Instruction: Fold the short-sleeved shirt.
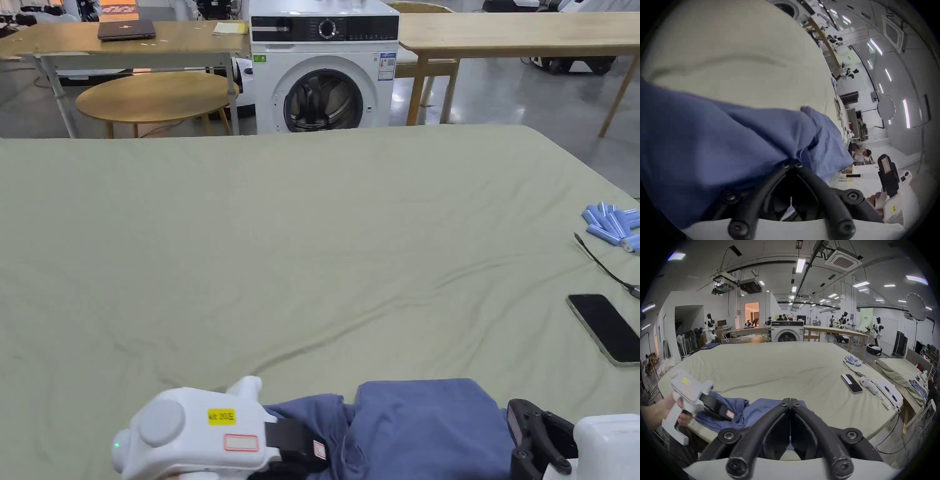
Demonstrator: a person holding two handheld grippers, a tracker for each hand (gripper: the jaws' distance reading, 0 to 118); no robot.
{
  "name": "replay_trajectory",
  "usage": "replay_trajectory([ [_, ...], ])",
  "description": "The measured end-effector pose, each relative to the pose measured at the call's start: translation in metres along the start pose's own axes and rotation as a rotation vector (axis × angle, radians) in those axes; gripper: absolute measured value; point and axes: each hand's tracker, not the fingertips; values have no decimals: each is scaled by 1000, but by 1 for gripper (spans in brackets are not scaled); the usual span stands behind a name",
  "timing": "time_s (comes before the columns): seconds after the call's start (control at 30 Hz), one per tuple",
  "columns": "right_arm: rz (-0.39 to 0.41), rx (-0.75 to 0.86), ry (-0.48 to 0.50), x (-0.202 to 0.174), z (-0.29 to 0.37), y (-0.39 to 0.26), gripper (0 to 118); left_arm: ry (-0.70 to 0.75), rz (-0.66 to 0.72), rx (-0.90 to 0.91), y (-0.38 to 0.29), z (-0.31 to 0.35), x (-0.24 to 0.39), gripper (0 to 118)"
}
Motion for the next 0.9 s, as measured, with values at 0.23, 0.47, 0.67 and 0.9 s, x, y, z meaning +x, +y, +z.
replay_trajectory([
  [0.23, 6, -37, -2, 0, -9, -5, 0, -23, 9, 41, -6, 27, 9, 0],
  [0.47, 13, -23, 18, -9, -14, 3, 0, 87, -59, 251, -12, 156, -3, 0],
  [0.67, 34, 0, 47, -23, -17, 10, 0, 168, -16, 191, -6, 172, -50, 0],
  [0.9, 50, -15, 64, -31, -19, 10, 0, -99, 146, 179, 2, 148, -93, 116],
])
